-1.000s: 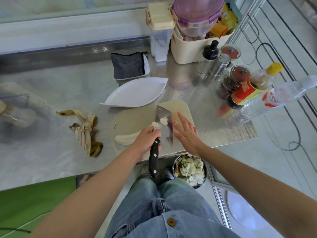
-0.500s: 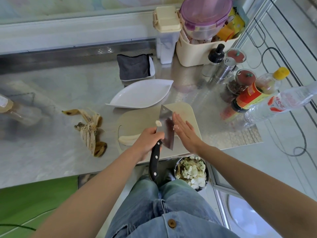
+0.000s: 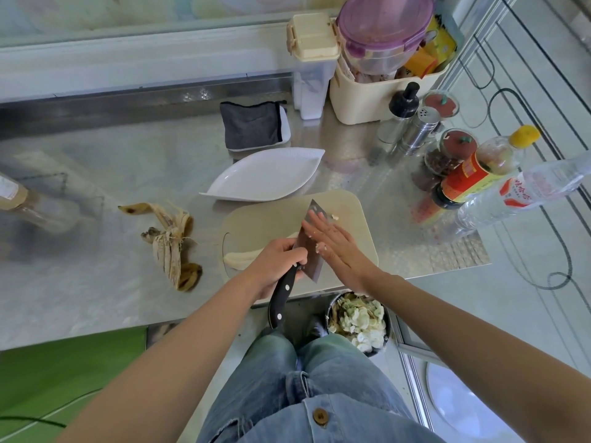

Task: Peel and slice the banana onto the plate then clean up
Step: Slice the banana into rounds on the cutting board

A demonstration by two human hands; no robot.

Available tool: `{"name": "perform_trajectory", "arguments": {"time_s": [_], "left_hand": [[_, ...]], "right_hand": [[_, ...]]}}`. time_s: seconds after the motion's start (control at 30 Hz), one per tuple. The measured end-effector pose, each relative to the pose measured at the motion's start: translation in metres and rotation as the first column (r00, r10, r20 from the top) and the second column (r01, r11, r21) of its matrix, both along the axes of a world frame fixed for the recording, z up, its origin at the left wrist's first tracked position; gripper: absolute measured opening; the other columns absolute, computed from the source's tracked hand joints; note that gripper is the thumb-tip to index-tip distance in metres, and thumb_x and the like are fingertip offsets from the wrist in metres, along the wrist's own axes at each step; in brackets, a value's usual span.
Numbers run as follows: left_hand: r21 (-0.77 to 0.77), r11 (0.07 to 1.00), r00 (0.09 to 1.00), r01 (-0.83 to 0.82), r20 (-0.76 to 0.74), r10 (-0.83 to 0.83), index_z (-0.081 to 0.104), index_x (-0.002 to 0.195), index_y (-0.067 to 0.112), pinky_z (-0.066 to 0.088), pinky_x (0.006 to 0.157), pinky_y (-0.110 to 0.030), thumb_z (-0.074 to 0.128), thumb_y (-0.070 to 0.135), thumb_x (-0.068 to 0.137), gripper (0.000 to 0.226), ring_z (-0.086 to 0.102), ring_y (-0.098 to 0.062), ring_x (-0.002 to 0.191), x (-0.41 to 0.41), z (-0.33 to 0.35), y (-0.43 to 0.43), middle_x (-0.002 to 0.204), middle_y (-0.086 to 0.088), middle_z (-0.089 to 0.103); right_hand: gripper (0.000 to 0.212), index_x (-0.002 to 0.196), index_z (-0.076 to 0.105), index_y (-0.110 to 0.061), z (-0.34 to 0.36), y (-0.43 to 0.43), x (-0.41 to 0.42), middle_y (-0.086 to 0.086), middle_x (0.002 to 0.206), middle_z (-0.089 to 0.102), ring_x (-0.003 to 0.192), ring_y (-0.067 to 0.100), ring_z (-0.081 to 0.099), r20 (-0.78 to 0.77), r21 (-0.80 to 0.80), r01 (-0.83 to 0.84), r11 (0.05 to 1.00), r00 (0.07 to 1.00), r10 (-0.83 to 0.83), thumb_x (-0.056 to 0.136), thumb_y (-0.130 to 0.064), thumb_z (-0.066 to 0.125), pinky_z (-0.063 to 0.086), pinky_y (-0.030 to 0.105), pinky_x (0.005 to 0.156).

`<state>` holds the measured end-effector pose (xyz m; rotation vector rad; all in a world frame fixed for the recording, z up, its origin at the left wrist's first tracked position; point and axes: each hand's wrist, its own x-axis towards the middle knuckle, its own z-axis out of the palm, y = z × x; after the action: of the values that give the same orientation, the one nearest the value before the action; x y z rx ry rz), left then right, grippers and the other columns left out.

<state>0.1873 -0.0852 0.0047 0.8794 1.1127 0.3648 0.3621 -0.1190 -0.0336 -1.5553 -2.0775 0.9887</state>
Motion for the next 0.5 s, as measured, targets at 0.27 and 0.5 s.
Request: {"name": "perform_trajectory", "arguments": {"time_s": [0.27,0.5], "left_hand": [[-0.029,0.998,0.998,-0.058,0.02,0.059,0.043,0.062,0.009,0.029,0.046,-0.023,0.046,-0.007,0.083,0.026,0.03,-0.018,0.05,0.0,-0.001,-0.001,0.061,-0.005,0.035],[-0.09,0.986,0.99,-0.139,0.022,0.142,0.034,0.057,0.013,0.023,0.045,-0.025,0.046,-0.007,0.082,0.035,0.029,-0.016,0.05,0.002,0.005,0.001,0.058,-0.002,0.026]], "right_hand": [[0.062,0.151,0.0,-0.029,-0.002,-0.006,0.004,-0.013,0.159,-0.008,0.144,-0.001,-0.01,-0.005,-0.067,0.047,0.997,0.999,-0.047,0.094,-0.052,0.009,-0.002,0.031,0.12],[0.059,0.152,0.003,-0.023,-0.011,-0.004,-0.002,-0.01,0.16,-0.003,0.144,0.0,-0.011,0.042,-0.085,0.033,0.996,0.999,-0.03,0.098,-0.046,0.006,-0.003,0.033,0.12]]}}
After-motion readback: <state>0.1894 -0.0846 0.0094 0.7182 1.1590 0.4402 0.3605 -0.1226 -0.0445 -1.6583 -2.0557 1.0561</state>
